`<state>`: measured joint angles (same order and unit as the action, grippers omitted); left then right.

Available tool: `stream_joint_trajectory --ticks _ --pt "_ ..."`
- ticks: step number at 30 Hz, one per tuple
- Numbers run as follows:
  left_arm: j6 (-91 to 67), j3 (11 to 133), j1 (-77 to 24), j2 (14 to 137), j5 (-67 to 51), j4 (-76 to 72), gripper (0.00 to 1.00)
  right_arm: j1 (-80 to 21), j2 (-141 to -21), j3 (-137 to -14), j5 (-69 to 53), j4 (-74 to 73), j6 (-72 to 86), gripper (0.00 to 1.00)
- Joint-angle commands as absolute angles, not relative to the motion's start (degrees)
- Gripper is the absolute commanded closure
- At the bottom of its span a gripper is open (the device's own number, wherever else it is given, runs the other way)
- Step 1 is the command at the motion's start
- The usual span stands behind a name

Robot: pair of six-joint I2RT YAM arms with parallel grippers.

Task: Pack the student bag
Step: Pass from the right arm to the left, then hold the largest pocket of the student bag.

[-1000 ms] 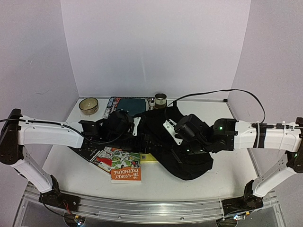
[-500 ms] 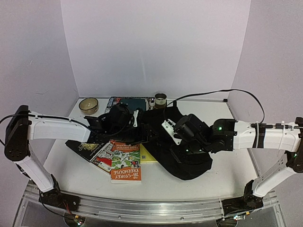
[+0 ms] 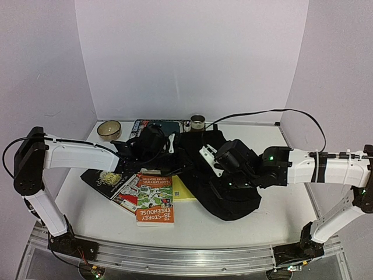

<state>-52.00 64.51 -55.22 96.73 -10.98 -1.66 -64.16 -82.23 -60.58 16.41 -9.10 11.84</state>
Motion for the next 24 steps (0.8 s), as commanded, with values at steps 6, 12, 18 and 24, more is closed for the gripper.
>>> stream_joint_trajectory --ticks 6,12,18,24 --pt "-56.4 71.78 -55.37 96.75 -10.93 -3.47 1.0 -64.16 -75.72 -61.4 8.41 -7.12 5.63 0.69" --pt "-57.91 75.11 -55.33 98.4 -9.97 -0.35 1.0 -64.23 -74.79 -62.59 0.75 -8.17 -3.03 0.45" --pt "-58.78 76.45 -55.42 98.96 -11.19 0.55 1.0 -65.19 -75.64 -61.94 -0.08 -7.61 -14.75 0.39" --pt "-59.79 76.55 -55.42 98.79 -11.34 1.05 1.0 -67.34 -73.66 -55.9 2.78 2.29 -30.04 0.37"
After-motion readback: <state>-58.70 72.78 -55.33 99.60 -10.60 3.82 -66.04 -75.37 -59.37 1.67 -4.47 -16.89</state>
